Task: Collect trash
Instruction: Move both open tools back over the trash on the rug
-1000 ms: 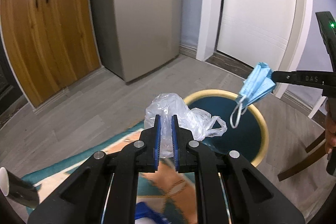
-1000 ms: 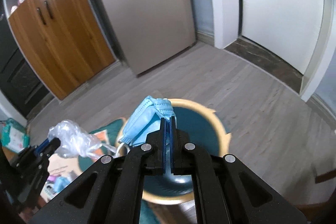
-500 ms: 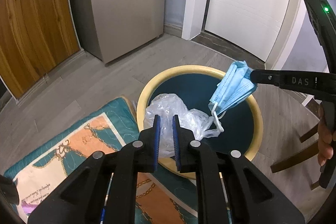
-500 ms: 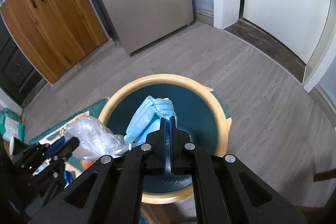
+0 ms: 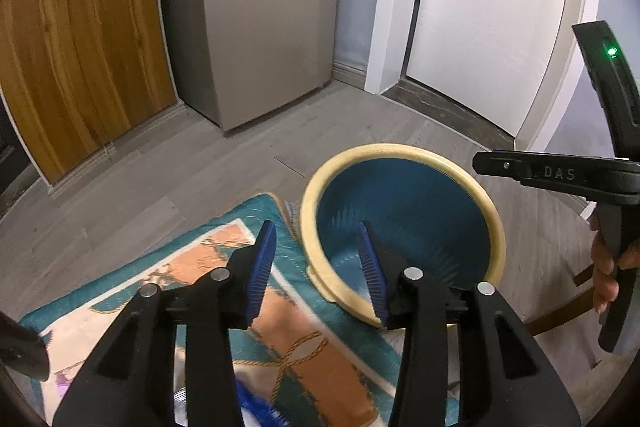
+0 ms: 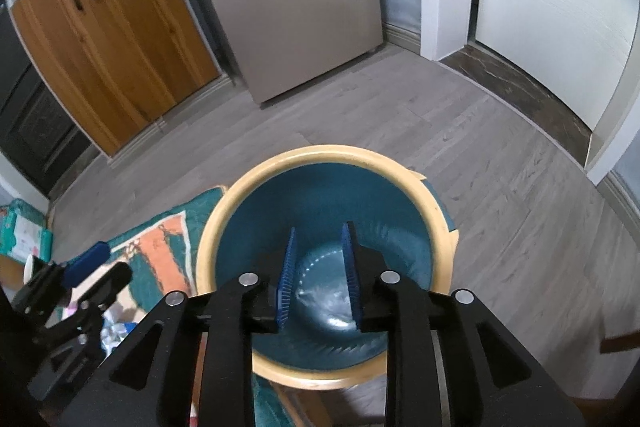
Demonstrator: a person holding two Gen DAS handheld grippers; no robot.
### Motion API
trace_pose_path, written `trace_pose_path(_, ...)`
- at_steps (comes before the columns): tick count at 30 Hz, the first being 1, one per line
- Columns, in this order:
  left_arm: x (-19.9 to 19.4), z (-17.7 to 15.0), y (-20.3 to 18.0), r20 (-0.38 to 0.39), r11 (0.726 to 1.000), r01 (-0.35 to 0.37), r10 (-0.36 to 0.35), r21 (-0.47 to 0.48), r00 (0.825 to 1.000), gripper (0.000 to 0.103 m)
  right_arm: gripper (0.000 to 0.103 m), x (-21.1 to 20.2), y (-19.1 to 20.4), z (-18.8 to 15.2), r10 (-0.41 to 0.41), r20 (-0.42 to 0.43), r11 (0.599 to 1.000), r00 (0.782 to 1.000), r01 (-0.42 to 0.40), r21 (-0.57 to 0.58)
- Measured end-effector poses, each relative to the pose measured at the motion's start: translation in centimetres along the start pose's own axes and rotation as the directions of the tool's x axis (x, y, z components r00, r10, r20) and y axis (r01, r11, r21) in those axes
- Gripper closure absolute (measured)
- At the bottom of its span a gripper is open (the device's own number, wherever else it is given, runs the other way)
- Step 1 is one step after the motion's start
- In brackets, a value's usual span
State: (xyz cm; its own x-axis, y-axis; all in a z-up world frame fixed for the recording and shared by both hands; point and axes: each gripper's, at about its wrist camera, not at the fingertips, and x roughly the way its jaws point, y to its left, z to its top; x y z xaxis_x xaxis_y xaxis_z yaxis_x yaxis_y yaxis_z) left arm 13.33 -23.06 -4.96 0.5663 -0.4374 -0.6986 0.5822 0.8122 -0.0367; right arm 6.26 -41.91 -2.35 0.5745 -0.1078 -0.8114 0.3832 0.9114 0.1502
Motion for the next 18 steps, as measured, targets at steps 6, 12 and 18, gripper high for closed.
trace_pose_path(6, -4.6, -0.2, 1.5, 0.039, 0.999, -0.046, 0.046, 0.002, 0.998, 0.050, 0.054, -1.8, 1.6, 0.0, 0.027, 0.039, 1.000, 0.999, -0.026, -0.017)
trace_pose_path(12, -10.3, -0.6, 3.8, 0.092, 0.994, -0.108, 0.109, -0.019, 0.990, 0.036, 0.022, -4.2, 3.0, -0.1, 0.095, 0.104, 0.995, 0.990, -0.091, -0.047)
trace_pose_path(18, -15.5, -2.6, 6.9, 0.098, 0.982, -0.183, 0.188, -0.053, 0.977, 0.026, 0.008, -6.6, 3.6, 0.0, 0.170, 0.171, 0.985, 0.971, -0.161, -0.065)
